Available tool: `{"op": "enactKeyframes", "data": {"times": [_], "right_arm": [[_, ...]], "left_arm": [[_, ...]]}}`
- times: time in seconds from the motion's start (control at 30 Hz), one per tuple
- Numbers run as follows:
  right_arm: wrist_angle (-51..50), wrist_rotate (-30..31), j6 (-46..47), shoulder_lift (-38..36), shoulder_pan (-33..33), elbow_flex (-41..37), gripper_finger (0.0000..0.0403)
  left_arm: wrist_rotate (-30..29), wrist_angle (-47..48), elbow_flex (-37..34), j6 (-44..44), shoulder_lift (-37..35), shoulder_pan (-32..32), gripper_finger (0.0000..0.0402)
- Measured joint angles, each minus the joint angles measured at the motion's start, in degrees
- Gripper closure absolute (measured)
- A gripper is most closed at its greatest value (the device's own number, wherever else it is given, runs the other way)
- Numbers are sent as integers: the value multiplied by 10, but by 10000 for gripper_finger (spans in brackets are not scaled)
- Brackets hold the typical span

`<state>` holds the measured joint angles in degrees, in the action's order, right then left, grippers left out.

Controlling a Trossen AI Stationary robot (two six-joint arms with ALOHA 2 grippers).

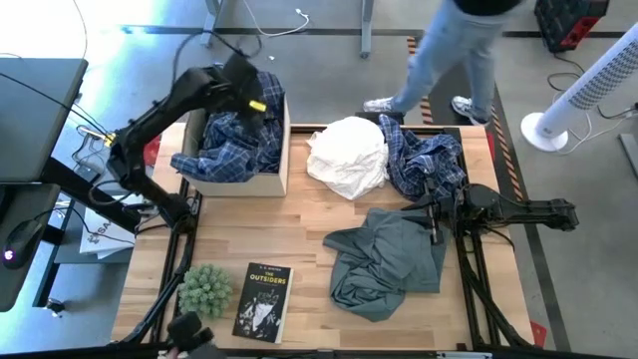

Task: Sort clothes
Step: Put the bottom blue plaid shirt into the laundry organizer

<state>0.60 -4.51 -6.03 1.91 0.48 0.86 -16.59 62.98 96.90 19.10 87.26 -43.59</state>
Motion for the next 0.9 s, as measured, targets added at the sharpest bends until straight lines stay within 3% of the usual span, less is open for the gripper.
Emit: {"op": "enactKeyframes", "data": {"times": [0.2,0.3,0.4,0.57,0.7,0.9], "right_arm": [[0,0,0,0,0,0,304],[0,0,0,0,0,0,304],[0,0,0,0,0,0,304],[0,0,0,0,0,0,304],[0,0,0,0,0,0,304],[0,0,0,0,0,0,304]], "left_arm": [[64,-287,-53,39,-11,-23,268],[59,-354,-91,23,14,-47,278],[60,-325,-119,15,48,-59,290],[28,-256,-162,80,66,-45,322],[8,-303,-210,104,62,-40,344],[71,-367,-240,83,61,-53,353]]}}
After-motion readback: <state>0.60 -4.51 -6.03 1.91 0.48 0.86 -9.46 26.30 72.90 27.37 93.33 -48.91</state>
